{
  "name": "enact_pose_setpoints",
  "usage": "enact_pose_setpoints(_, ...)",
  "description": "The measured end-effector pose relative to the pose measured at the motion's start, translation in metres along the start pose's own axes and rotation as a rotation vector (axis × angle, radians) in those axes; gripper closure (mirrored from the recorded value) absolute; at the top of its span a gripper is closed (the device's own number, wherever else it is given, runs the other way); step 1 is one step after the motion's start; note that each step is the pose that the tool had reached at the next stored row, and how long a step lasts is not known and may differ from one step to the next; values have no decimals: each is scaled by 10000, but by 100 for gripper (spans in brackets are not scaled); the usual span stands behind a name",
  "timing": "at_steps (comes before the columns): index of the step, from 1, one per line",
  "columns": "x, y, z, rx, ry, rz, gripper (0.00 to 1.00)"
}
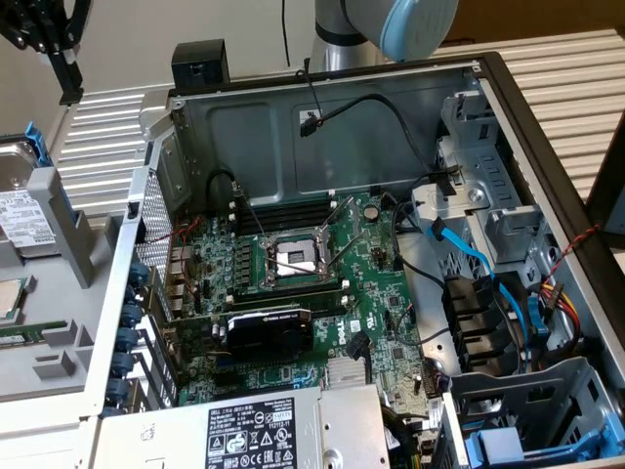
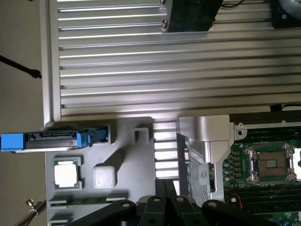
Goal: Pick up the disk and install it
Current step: 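Reach for the disk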
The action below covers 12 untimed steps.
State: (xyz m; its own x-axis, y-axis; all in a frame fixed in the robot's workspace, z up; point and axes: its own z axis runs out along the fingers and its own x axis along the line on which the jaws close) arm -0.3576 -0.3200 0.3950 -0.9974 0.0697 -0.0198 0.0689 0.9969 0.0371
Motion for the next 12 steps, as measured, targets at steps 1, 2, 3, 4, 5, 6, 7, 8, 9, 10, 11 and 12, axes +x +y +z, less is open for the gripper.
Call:
enact_pose_setpoints(1,31,13,-2,0,-1,-1,89)
enact_pose_setpoints(2,66,22,-4,0,0,-1,89)
enact_pose_setpoints(3,100,30,-6,0,0,-1,89)
enact_pose_setpoints(4,136,37,-7,0,-1,0,89)
enact_pose_setpoints(5,172,43,-7,0,-1,0,89)
enact_pose_setpoints(6,216,47,-8,0,-1,0,89)
enact_pose_setpoints(7,258,48,-8,-1,-2,0,89)
enact_pose_setpoints(8,297,47,-9,0,-1,-2,89)
enact_pose_setpoints(9,332,45,-10,0,-1,-4,89)
enact_pose_setpoints(10,370,43,-11,0,0,-6,89)
enact_pose_setpoints(11,410,41,-12,0,0,-7,89)
enact_pose_setpoints(12,456,39,-13,0,0,-6,89)
